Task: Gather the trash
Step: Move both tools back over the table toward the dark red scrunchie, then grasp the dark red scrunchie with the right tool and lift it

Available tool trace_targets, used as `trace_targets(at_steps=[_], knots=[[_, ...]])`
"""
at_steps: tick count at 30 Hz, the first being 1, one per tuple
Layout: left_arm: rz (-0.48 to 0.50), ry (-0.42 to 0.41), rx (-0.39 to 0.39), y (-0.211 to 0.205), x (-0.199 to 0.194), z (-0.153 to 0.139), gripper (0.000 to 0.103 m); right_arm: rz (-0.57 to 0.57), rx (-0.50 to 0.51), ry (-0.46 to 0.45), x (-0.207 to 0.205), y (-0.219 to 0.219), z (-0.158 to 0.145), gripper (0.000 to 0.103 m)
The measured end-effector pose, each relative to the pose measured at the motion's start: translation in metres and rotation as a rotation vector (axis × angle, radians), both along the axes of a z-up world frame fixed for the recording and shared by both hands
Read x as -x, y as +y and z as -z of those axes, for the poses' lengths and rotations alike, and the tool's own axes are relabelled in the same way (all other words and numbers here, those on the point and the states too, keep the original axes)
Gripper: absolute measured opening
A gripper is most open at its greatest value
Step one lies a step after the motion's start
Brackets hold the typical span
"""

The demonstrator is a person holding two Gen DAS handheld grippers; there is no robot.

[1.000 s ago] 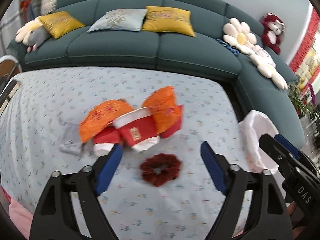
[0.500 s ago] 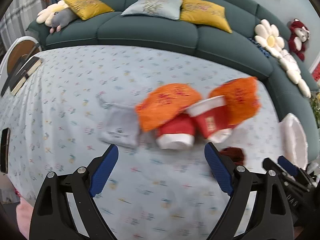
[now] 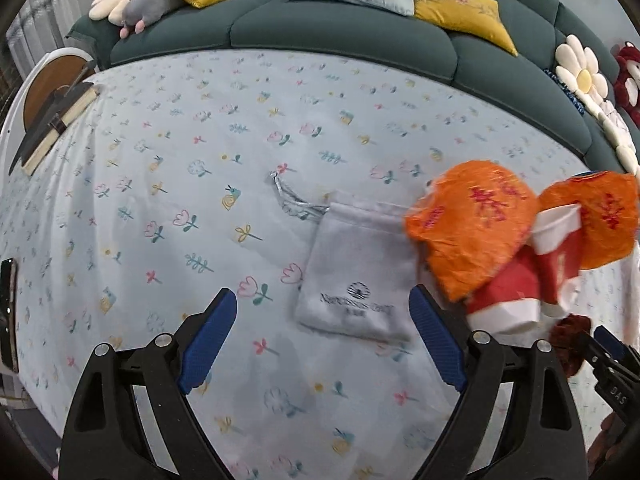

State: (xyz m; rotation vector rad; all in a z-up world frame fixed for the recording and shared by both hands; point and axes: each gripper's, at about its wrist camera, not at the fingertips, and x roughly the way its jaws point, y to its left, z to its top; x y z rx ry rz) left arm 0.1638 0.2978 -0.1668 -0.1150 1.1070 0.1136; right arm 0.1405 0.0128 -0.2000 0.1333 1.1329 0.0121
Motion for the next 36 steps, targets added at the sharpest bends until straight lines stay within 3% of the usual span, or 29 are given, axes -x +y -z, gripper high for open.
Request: trace_targets(at_steps=[2, 5, 8, 11, 13, 15, 24, 36], knots=[[0.005, 0.021, 0.007, 0.002, -0.005, 0.011, 0.083, -0.006, 0.001, 0.011, -0.002, 0.002, 0.005, 0.060], [0.014, 0.055, 0.025, 0.002, -0.009, 0.026, 0.073, -0.017, -0.003, 0.026, -0.004, 0.005, 0.011, 0.051], [0.020, 0.035, 0.008, -0.002, -0.005, 0.026, 0.068, -0.023, -0.013, 0.024, -0.001, 0.007, 0.014, 0.045], [0.027, 0.021, 0.005, -0.007, -0.003, 0.023, 0.047, -0.041, -0.025, 0.026, 0.000, 0.009, 0.015, 0.029], [0.030, 0.024, 0.015, -0.010, -0.002, 0.021, 0.018, -0.054, -0.028, 0.036, 0.000, 0.011, 0.015, 0.017], [0.021, 0.029, 0.026, -0.012, -0.001, 0.018, 0.006, -0.055, -0.041, 0.043, 0.003, 0.011, 0.015, 0.013], [-0.002, -0.068, 0.045, -0.028, 0.022, -0.034, 0.003, -0.045, -0.096, -0.061, 0.016, 0.003, -0.032, 0.011], [0.129, -0.241, 0.103, -0.106, 0.044, -0.132, 0.002, 0.008, -0.161, -0.261, 0.040, -0.044, -0.120, 0.011]])
